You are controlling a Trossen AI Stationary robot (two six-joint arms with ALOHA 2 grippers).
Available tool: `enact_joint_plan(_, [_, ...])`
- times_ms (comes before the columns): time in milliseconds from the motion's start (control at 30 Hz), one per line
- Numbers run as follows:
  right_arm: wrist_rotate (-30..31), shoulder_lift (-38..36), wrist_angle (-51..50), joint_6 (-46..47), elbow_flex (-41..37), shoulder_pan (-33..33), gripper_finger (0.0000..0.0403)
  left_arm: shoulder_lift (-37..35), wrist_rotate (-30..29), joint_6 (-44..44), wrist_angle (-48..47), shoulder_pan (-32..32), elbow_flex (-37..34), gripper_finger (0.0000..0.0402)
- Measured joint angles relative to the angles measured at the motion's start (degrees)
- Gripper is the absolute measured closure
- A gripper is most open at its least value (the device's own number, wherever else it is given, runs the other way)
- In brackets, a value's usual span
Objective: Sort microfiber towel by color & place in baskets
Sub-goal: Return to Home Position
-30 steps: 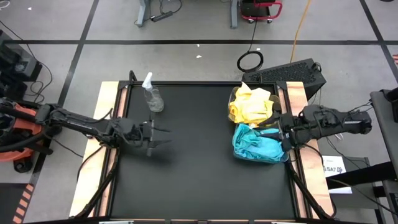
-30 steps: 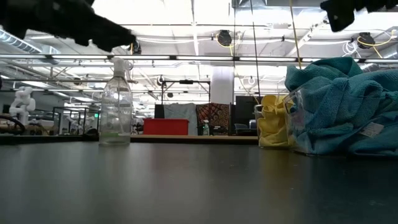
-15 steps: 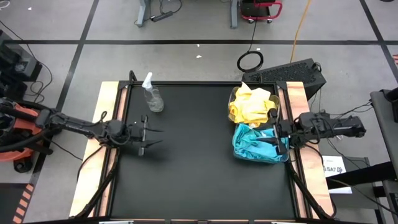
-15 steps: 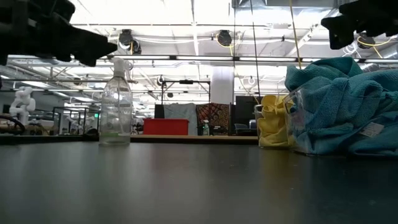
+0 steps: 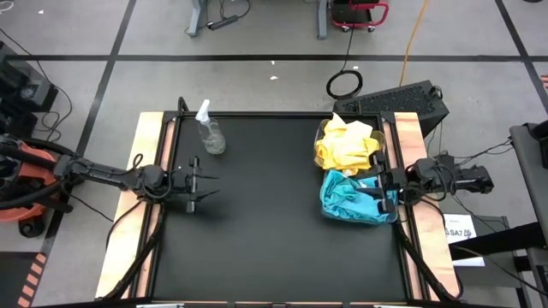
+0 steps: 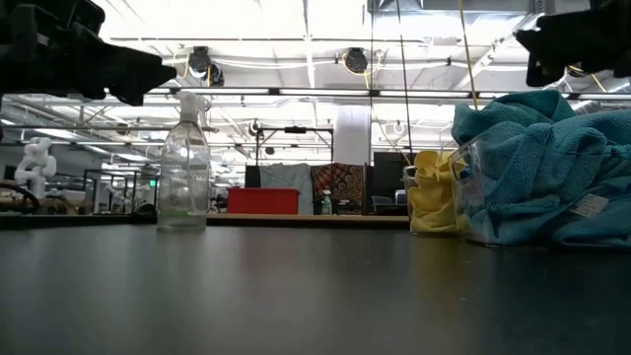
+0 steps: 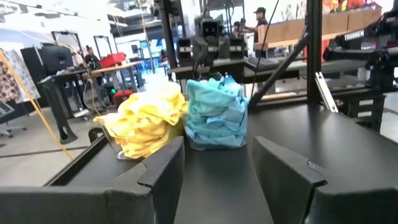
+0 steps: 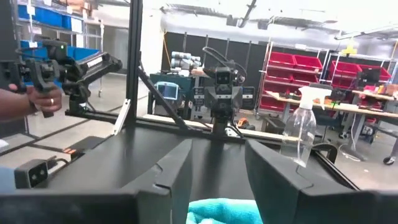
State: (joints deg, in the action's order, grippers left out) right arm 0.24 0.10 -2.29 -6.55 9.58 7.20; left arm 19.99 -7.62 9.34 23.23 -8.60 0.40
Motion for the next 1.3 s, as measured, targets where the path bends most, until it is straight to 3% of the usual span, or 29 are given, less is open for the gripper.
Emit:
enact_joint_plan(433, [0.08,-0.02,-0.04,-0.76,-3.01,-0.44,0.0294,-3.64,-0.11,-3.08,-7.99,-0.02,-0.04,0.0208])
enact_joint_plan(1033, [-0.13,-0.02,4.98,5.53,-7.78,-2.71,0.0314,-4.39,-0.13,-4.50,-10.78,-0.03,-0.07,0.0208])
enact_joint_plan(1300, [-0.14,0.00,4.19,14.05,-7.78,-2.71,0.0314,-4.37,-0.64,-4.54,-9.71,-0.04,-0.09,0.0208])
